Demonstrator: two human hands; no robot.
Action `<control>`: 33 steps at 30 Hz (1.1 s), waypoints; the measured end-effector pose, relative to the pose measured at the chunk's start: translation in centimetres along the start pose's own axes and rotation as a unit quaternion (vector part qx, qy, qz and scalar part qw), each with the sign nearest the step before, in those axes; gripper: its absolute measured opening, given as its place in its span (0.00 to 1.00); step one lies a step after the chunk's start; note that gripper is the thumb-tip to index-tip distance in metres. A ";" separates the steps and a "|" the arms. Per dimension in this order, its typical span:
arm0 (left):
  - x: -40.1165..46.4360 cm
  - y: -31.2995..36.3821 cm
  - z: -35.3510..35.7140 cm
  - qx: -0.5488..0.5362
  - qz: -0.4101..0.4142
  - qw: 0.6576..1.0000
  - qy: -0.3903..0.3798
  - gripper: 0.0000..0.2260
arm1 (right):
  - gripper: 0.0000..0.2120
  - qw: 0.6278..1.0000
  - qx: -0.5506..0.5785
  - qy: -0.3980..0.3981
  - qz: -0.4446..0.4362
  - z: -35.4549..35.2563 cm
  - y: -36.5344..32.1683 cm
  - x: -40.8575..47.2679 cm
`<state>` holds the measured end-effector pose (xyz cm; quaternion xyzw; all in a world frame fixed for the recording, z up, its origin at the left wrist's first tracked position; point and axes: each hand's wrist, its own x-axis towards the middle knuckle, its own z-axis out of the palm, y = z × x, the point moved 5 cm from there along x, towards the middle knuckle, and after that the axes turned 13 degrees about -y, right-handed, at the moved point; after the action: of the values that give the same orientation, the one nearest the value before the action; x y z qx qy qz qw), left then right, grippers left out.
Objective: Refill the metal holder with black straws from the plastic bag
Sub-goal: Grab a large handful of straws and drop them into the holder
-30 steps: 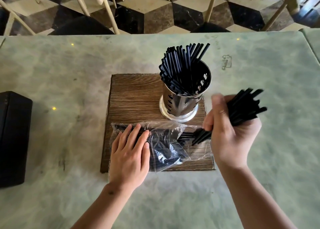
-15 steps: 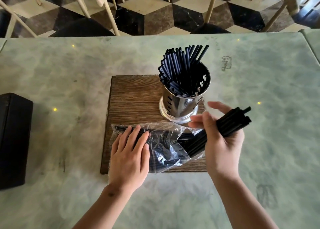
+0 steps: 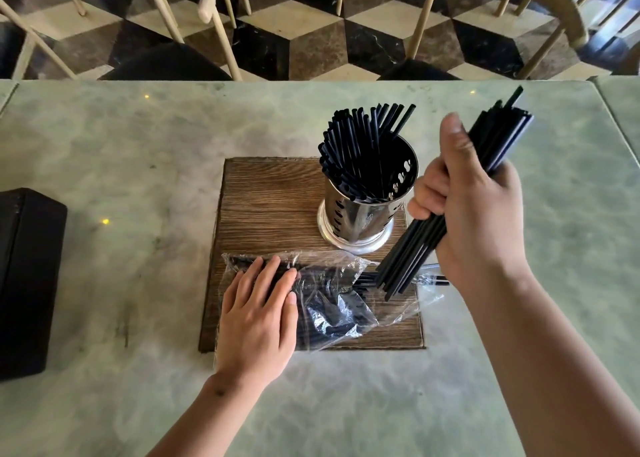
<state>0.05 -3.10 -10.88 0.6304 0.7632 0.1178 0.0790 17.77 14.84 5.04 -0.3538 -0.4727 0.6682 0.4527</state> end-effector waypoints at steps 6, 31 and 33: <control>0.0 0.0 0.0 -0.013 0.010 1.000 0.013 0.20 | 0.25 0.999 0.026 -0.023 -0.009 1.6 -2.2 1.1; 5.7 9.6 -4.6 -0.766 -0.186 0.514 -0.337 0.16 | 0.21 0.974 0.209 -0.077 0.046 2.1 1.0 -0.8; 5.6 9.7 -4.8 -0.784 -0.156 0.502 -0.331 0.14 | 0.20 0.977 0.202 -0.057 0.045 1.8 1.5 -1.5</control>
<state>6.80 3.72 -3.45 0.1748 0.3632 0.4364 0.8044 16.24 12.70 4.20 -0.2372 -0.3369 0.7886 0.4565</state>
